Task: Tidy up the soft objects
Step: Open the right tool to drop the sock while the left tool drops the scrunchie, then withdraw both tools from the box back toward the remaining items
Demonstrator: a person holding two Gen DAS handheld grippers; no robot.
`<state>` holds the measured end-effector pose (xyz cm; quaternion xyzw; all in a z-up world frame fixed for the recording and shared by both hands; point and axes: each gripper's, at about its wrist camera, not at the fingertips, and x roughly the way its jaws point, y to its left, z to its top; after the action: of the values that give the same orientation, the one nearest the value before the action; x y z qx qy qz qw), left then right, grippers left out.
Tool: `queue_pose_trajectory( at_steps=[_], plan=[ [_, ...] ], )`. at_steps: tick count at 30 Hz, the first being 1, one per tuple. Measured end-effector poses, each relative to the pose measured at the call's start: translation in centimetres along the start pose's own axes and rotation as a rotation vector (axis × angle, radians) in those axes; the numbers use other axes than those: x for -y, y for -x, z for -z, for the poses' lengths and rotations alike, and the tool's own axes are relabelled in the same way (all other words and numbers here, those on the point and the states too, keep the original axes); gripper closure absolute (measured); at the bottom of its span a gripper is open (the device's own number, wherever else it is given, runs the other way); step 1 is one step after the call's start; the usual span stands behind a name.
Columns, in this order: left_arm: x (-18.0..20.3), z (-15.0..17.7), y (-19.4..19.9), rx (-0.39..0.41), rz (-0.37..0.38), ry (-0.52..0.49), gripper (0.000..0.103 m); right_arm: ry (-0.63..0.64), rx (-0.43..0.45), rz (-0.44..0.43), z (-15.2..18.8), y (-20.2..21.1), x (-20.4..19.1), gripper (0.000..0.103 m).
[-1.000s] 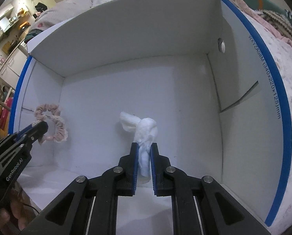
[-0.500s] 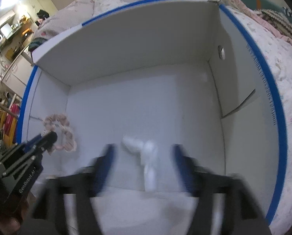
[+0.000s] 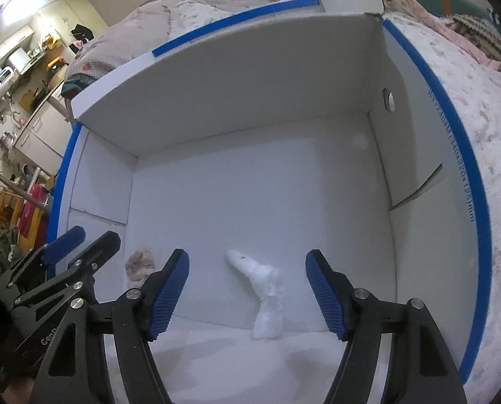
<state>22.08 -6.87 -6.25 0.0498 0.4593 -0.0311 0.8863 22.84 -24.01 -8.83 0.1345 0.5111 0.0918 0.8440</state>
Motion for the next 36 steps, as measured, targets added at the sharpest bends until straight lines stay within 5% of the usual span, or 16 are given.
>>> queue_pose_trajectory(
  at_steps=[6,10,36],
  plan=[
    [0.0,-0.2,0.8,0.021,-0.028,0.002,0.045,0.006,0.057,0.016,-0.2,1.6,-0.5,0.025],
    [-0.4,-0.4,1.2,0.015,0.002,0.024,0.045,-0.025,0.065,0.013,-0.3,1.9,0.0,0.003],
    [-4.8,2.8,7.6,0.056,-0.023,0.133,0.042,-0.081,0.204,0.034,3.1,8.1,1.1,0.000]
  ],
)
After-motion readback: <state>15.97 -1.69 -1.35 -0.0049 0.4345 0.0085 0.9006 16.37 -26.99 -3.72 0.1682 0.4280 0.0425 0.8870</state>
